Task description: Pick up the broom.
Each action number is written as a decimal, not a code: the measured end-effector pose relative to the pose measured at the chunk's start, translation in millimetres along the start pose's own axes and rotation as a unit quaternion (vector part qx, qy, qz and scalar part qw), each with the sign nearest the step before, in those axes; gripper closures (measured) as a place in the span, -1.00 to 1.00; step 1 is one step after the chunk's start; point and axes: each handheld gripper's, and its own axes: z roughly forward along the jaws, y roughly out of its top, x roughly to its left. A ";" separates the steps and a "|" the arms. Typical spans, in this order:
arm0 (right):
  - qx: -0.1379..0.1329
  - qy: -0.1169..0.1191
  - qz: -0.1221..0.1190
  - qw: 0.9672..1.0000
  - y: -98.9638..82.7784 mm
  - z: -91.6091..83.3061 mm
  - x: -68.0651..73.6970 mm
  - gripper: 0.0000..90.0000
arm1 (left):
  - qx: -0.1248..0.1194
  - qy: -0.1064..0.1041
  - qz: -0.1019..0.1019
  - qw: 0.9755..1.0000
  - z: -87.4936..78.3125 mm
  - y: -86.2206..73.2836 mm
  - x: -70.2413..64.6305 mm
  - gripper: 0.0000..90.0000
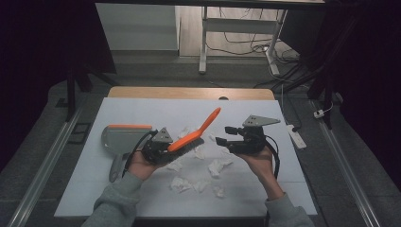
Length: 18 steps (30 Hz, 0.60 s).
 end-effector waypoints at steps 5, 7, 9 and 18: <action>0.021 -0.001 -0.017 1.000 -5.0 -3.1 0.6 -0.29 | 0.009 -0.003 0.009 1.000 -3.8 1.3 -2.0 0.73; 0.021 -0.004 -0.021 1.000 -6.7 -5.9 0.3 -0.29 | 0.013 -0.002 0.013 1.000 -4.8 3.2 -3.7 0.73; 0.035 -0.017 -0.036 0.999 -6.4 -10.6 2.1 -0.28 | 0.019 -0.006 0.020 1.000 -6.4 6.7 -4.5 0.73; 0.031 -0.036 -0.071 0.996 5.1 -26.5 13.1 -0.27 | 0.054 -0.022 0.052 0.997 -6.2 22.3 -3.4 0.73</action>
